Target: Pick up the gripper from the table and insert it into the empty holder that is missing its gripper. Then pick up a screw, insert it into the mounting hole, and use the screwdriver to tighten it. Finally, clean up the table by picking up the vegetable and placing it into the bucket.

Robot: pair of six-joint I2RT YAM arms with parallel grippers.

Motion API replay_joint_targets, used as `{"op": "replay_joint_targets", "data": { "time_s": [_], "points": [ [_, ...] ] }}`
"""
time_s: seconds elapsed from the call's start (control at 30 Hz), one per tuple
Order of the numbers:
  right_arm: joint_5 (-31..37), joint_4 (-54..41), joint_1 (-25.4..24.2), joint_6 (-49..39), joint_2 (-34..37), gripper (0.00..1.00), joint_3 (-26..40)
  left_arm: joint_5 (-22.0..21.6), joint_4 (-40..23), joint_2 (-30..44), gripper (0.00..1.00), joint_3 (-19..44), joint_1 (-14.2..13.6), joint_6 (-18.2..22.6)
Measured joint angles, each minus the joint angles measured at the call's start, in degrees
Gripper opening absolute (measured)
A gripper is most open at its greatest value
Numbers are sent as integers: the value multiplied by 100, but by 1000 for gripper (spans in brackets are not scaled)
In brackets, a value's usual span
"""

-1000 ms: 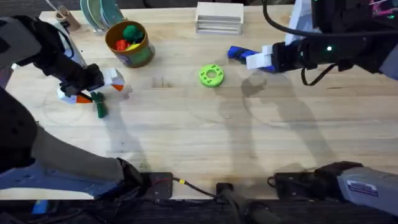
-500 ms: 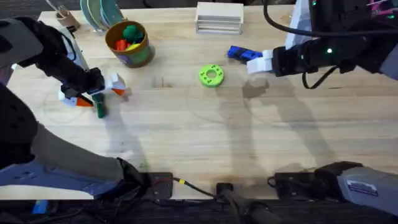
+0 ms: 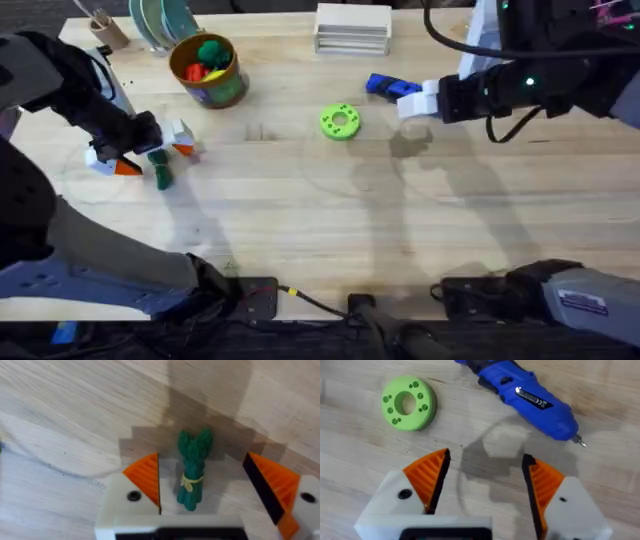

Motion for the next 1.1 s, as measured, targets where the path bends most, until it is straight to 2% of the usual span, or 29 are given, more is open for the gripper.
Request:
{"op": "replay_joint_targets", "data": {
  "time_s": [0.07, 0.17, 0.47, 0.67, 0.8, 1.1],
  "points": [
    [-1, -16, 0, -1, 0, 915, 0, 2, 28, 0, 998, -1, 0, -1],
    [1, -42, 0, -1, 0, 915, 0, 0, 25, 0, 947, -1, 0, -1],
    [1, -59, 0, 1, 0, 915, 2, 4, -1, -2, 650, -1, 0, -20],
    [-1, -59, 0, 12, 0, 915, 2, 4, -3, -1, 624, -1, 0, -23],
    [1, -59, 0, 14, 0, 915, 2, 4, 1, 0, 660, -1, 0, -23],
    [0, -57, 0, 14, 0, 915, 2, 28, 110, -2, 660, -99, 0, -56]
  ]
}}
